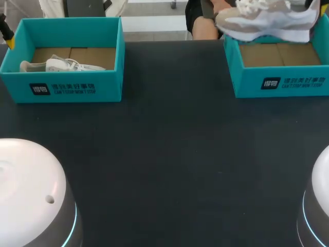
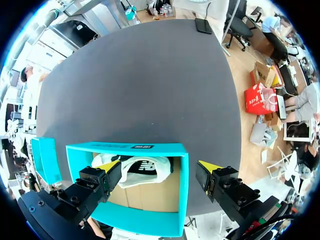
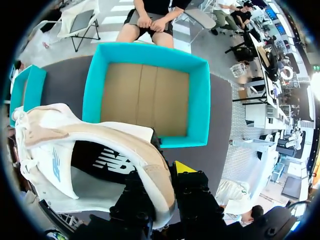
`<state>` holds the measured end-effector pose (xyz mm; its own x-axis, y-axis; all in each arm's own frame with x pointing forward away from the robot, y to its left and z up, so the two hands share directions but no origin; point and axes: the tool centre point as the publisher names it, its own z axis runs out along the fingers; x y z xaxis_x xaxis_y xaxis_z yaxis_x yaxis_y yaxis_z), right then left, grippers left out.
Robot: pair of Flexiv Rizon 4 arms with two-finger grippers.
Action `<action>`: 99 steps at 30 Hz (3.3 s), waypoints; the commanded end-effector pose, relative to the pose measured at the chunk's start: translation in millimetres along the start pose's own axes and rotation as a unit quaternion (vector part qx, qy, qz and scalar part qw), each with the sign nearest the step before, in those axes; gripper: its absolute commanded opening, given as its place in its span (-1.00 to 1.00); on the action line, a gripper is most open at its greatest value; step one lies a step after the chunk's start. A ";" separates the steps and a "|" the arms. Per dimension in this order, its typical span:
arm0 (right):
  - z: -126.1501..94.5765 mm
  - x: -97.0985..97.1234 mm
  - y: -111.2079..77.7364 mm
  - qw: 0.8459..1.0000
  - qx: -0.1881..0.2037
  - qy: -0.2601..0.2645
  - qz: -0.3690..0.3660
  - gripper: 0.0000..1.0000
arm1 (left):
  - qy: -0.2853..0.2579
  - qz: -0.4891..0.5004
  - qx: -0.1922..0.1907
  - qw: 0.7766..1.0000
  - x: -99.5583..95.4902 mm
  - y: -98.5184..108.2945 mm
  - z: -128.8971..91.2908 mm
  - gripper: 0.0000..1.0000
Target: Take the shoe out of the shoebox, open the shoe tongue, remove and reinsert the insole, then place the shoe into the shoebox
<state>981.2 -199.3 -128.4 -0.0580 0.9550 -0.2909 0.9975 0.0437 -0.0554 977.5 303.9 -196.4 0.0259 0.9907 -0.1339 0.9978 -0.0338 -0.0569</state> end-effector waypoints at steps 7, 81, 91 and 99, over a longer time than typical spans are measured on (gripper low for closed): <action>-23.4 46.4 -53.6 0.998 -0.068 -0.006 0.009 -1.00 | 0.001 0.000 -0.001 1.000 -0.4 -1.4 -0.3 1.00; -1.7 286.7 -268.0 0.999 -0.004 -0.035 0.000 -1.00 | 0.001 0.000 -0.001 1.000 -0.4 -1.4 -0.3 1.00; -1.7 286.7 -268.0 0.999 -0.004 -0.035 0.000 -1.00 | 0.001 0.000 -0.001 1.000 -0.4 -1.4 -0.3 1.00; 41.1 297.8 -261.8 0.997 -0.026 -0.046 0.051 -1.00 | 0.001 0.000 -0.001 1.000 -0.4 -1.4 -0.3 1.00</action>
<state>706.8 61.3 -215.5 0.0305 0.9290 -0.3689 0.9995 -0.0277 0.0128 977.4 304.1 -196.4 0.0257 0.9907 -0.1339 0.9978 -0.0336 -0.0568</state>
